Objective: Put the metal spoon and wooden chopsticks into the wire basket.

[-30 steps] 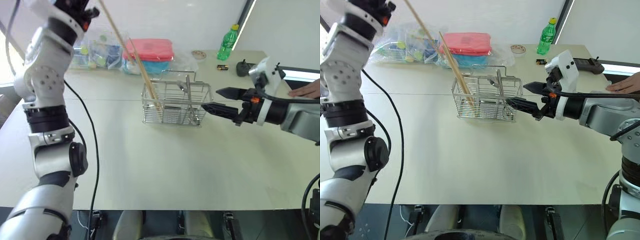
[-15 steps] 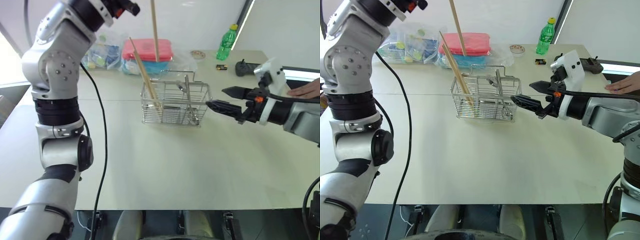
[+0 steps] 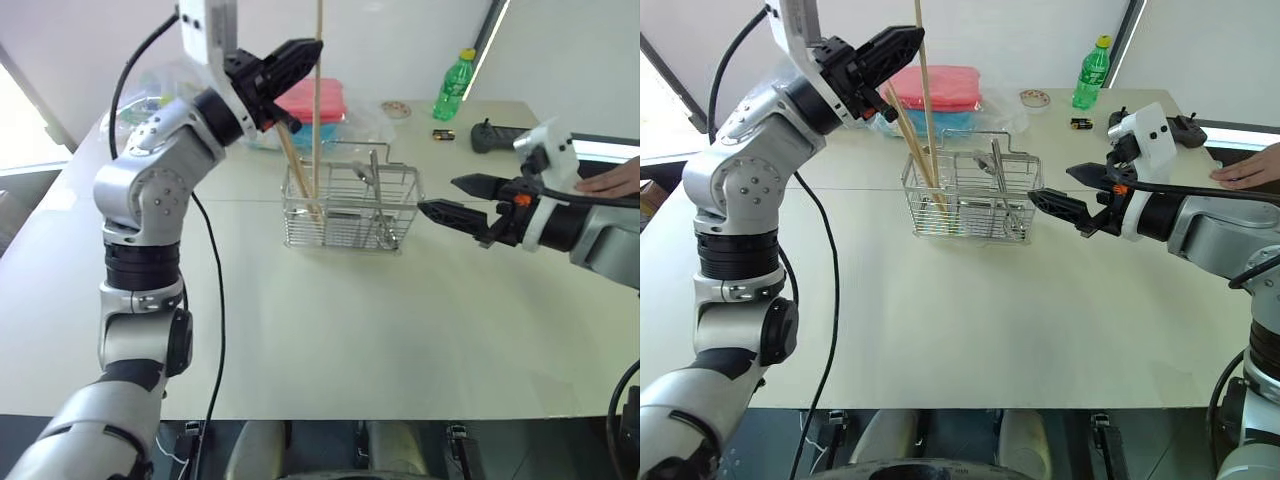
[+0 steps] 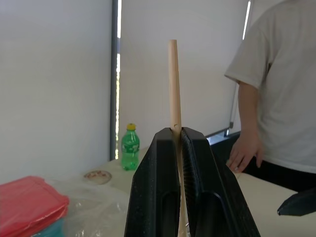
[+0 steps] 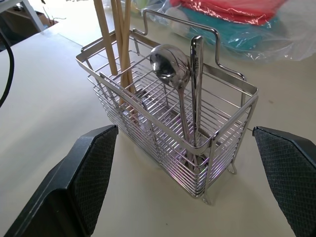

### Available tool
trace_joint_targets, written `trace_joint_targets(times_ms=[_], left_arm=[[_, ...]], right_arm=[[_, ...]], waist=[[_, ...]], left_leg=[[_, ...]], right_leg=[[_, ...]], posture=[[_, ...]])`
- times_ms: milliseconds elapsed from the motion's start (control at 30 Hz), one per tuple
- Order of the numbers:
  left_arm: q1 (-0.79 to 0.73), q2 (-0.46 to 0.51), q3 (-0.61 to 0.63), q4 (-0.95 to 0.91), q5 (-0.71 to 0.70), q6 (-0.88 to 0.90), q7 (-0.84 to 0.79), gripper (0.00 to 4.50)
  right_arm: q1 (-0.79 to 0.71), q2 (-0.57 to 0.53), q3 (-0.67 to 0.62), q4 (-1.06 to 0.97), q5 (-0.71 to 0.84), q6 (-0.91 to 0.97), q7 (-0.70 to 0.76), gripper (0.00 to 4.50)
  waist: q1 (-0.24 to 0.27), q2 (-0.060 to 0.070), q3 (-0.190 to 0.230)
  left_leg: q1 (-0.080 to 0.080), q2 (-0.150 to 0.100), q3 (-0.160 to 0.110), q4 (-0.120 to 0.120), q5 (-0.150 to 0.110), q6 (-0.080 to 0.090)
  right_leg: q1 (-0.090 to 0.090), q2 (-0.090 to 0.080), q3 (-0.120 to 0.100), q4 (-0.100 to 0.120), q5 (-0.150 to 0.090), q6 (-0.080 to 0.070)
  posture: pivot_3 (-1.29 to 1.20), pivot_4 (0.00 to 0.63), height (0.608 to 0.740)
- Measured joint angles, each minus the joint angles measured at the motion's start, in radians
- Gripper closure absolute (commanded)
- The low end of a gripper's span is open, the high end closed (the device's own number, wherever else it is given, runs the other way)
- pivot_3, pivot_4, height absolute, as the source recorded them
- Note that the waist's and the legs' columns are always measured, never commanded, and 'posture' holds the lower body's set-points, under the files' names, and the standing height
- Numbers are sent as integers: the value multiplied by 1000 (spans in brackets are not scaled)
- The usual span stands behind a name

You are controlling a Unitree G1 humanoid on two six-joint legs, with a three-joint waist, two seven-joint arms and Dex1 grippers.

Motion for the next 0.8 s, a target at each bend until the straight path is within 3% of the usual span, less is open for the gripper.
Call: trace_joint_targets(times_ms=[233, 433, 600, 800], left_arm=[[29, 10, -3, -9, 26, 2, -28, 50], [60, 62, -33, -70, 23, 66, -82, 50], [86, 375, -56, -124, 10, 157, -325, 50], [311, 705, -66, -149, 22, 132, -658, 50]], right_arm=[[2, -3, 0, -7, -1, 0, 10, 0], [7, -13, 3, -7, -28, -21, 43, 0], [81, -122, 4, -3, -136, -129, 211, 0], [199, -195, -15, 65, -263, -288, 436, 0]], waist=[[0, 0, 0], [-1, 0, 0], [-25, 2, 1], [-38, 3, 1]], left_leg=[[0, 0, 0, 0, 0, 0], [0, 0, 0, 0, 0, 0], [0, 0, 0, -2, -1, 2], [1, 1, 1, -1, -2, 3]], right_leg=[[0, 0, 0, 0, 0, 0], [0, 0, 0, 0, 0, 0], [-1, 0, 0, 0, -1, 0], [-1, 0, 1, 0, -4, -4]], posture=[[0, 150, 699], [0, 150, 699], [0, 150, 699], [0, 150, 699]])
